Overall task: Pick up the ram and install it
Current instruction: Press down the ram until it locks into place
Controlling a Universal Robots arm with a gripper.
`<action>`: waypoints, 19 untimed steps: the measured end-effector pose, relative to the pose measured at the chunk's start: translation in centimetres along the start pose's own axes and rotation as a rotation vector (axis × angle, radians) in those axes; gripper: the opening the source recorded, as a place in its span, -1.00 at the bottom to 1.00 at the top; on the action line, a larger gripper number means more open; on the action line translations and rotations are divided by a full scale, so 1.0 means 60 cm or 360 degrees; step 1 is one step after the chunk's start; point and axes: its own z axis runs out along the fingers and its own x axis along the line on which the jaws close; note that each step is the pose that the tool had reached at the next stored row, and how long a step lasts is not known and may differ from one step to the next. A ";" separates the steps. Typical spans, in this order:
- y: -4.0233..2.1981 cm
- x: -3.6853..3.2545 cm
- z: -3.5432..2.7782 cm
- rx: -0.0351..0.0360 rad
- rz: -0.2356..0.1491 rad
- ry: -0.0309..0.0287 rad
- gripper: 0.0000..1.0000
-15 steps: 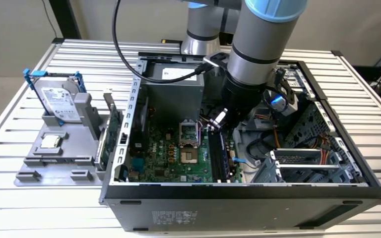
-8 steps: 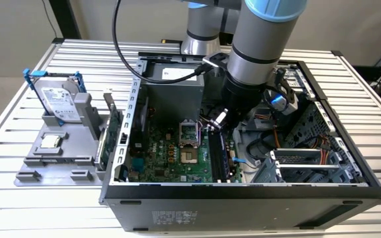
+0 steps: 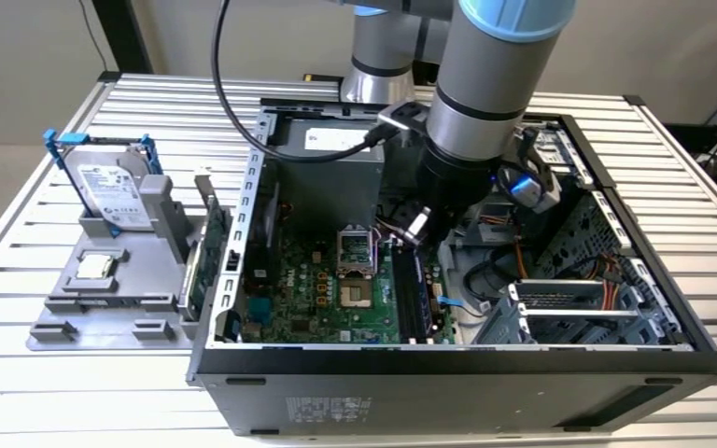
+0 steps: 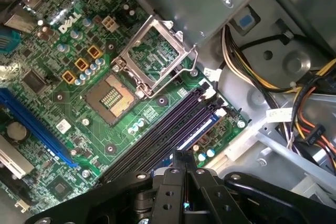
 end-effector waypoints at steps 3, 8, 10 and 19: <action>0.000 0.000 0.000 0.0005 -0.0028 0.00044 -1.00; 0.000 0.000 0.000 0.0012 -0.0078 0.00110 -1.00; 0.000 0.000 0.000 0.0015 -0.0100 0.00141 -1.00; 0.000 0.000 0.000 0.0029 -0.0181 0.00272 -1.00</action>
